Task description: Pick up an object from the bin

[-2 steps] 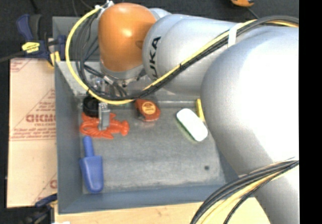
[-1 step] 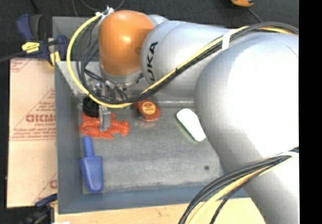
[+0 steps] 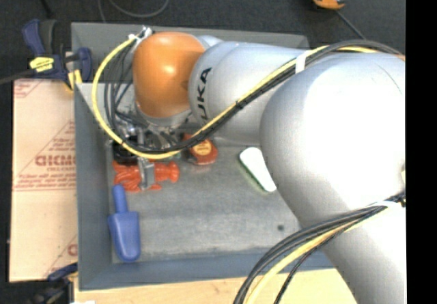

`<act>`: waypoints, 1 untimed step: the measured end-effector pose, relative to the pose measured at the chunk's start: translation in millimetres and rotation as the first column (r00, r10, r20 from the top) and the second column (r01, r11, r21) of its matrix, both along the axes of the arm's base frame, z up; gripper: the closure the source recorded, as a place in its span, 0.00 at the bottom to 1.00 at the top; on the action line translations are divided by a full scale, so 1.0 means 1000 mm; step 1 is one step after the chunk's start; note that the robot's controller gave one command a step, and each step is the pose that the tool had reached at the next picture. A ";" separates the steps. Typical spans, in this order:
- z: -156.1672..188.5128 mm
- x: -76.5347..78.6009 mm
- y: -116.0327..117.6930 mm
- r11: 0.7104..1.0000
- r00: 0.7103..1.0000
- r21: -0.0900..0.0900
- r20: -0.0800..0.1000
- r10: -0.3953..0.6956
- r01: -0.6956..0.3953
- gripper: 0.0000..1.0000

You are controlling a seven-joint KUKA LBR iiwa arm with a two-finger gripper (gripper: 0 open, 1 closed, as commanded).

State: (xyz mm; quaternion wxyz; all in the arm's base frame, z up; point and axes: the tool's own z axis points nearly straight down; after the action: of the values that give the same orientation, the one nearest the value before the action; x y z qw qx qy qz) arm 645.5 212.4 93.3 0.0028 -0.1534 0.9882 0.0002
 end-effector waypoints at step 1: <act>-0.007 0.010 0.001 0.963 0.963 0.005 0.021 0.268 -0.268 1.00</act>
Offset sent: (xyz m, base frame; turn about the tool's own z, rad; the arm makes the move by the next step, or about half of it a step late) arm 0.0000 0.0000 0.0000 0.0000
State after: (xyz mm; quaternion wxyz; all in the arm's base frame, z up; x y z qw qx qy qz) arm 655.1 213.9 86.3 0.0135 -0.2856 0.9583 0.0028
